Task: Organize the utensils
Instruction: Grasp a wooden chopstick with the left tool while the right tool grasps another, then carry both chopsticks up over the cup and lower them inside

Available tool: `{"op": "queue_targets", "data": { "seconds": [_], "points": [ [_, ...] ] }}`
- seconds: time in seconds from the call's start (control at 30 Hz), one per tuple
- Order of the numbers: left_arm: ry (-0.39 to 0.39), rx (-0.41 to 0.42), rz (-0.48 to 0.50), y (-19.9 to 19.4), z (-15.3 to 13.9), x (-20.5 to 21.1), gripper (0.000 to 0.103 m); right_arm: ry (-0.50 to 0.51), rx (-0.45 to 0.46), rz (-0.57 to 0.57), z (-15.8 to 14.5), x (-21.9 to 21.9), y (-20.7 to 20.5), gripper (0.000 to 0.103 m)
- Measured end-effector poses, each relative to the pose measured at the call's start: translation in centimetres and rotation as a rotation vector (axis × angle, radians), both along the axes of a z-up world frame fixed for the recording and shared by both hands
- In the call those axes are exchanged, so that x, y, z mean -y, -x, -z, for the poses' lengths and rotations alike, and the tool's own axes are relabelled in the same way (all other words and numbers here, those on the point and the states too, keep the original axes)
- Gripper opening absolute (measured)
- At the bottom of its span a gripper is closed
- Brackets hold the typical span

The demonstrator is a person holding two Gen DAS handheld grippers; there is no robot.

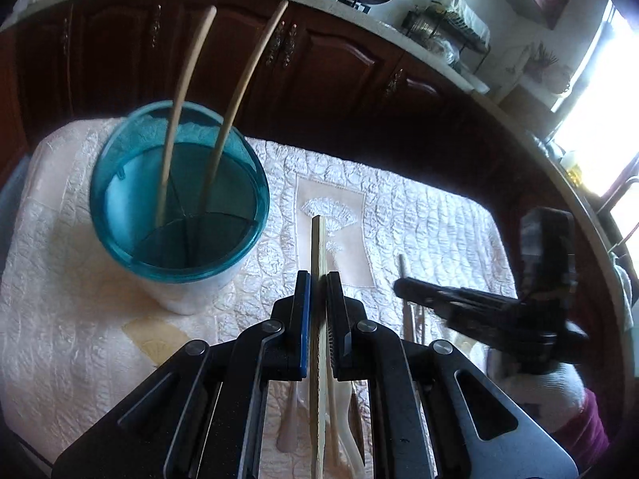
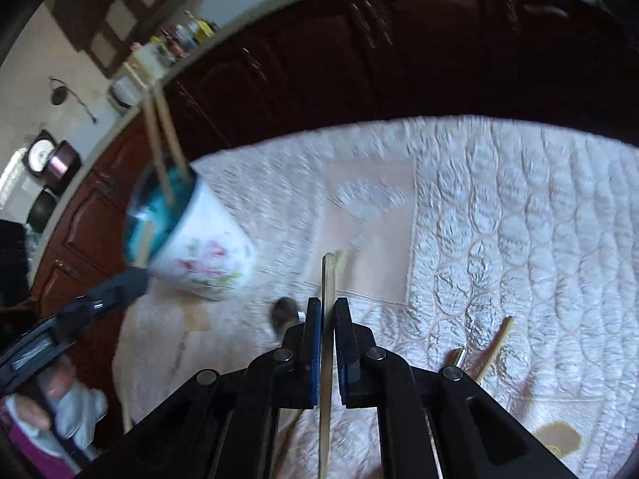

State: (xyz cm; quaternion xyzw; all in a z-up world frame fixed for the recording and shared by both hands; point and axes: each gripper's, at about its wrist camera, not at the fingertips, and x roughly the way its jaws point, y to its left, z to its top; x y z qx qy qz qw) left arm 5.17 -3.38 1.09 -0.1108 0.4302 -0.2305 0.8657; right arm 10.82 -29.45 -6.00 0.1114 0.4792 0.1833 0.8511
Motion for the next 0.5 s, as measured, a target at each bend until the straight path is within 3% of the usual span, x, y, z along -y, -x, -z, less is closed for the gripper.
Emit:
{"op": "queue_targets", "data": {
  "seconds": [0.17,0.5],
  "points": [
    [0.064,0.024,-0.014,0.2,-2.1,-1.5,0.006,-0.033,0.083,-0.026,-3.2,0.4,2.6,0.005],
    [0.067,0.188,-0.102,-0.9,-7.7,-5.1,0.006,-0.076,0.249,-0.093,-11.0,-2.1,2.6,0.005]
  ]
}}
